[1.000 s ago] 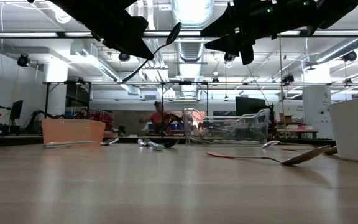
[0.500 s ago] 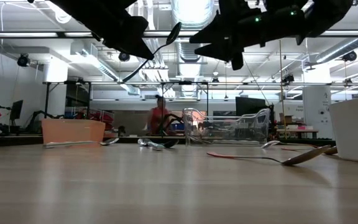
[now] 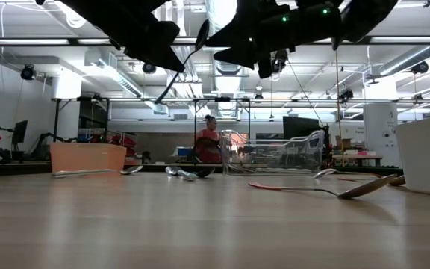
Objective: Sort silverware by color (type)
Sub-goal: Put the blue spoon into the white bin
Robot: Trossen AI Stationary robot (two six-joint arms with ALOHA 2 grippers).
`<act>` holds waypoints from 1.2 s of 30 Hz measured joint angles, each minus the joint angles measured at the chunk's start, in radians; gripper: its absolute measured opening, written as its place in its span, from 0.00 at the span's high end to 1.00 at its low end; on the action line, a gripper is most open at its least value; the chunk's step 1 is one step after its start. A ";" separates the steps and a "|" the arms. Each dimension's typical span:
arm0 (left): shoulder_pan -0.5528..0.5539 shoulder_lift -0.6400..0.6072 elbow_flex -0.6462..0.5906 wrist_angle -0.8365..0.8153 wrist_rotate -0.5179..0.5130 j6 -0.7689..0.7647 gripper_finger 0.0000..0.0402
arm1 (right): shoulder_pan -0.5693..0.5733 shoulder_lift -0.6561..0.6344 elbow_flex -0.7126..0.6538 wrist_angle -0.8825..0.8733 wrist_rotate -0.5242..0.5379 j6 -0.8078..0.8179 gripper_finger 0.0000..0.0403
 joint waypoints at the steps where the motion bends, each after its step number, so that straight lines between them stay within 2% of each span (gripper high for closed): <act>1: 0.001 0.000 0.000 -0.001 -0.011 0.000 1.00 | 0.000 0.006 0.008 0.001 0.000 0.000 0.54; 18: 0.002 0.000 -0.001 -0.010 -0.207 -0.110 1.00 | 0.000 0.006 0.022 -0.012 0.039 -0.014 0.54; 30: 0.015 0.000 -0.001 -0.010 -0.213 -0.114 1.00 | 0.000 0.006 0.021 0.059 0.045 -0.014 0.54; 36: 0.025 0.000 -0.001 -0.009 -0.213 -0.114 1.00 | 0.000 0.049 0.030 0.160 0.032 -0.058 0.54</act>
